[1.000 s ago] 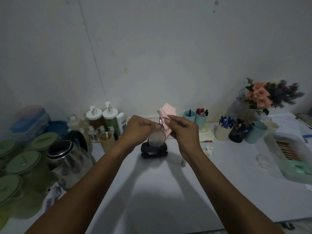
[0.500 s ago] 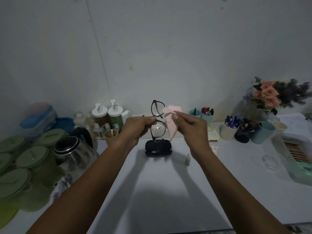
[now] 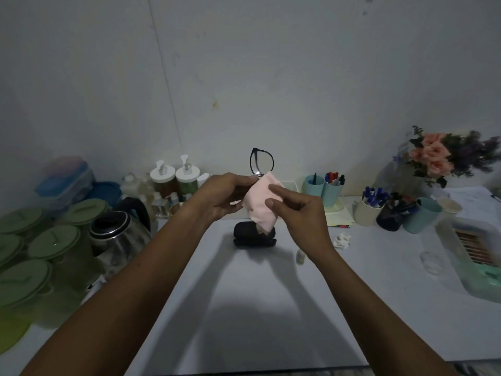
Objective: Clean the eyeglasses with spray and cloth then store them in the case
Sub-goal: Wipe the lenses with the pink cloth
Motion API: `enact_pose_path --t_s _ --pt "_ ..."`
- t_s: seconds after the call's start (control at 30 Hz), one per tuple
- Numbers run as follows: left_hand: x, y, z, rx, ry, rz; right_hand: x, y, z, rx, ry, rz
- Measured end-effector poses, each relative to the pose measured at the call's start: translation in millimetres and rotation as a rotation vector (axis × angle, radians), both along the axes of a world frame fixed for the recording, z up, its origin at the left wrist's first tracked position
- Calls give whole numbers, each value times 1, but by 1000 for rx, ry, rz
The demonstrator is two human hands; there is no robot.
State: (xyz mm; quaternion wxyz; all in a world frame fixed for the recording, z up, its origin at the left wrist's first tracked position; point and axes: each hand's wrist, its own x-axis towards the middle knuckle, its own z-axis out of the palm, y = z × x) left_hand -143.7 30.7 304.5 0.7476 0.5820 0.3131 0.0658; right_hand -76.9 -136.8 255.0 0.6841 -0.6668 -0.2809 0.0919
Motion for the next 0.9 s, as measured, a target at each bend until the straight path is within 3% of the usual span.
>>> enact_pose_path --t_s 0.23,0.5,0.9 --pt "7 -3 1 72 -70 88 1 -2 3 -12 -26 94" --pt "14 -14 0 124 -51 208 2 7 3 3 -52 52" --pt "9 -11 0 130 -62 135 9 14 2 88 7 21"
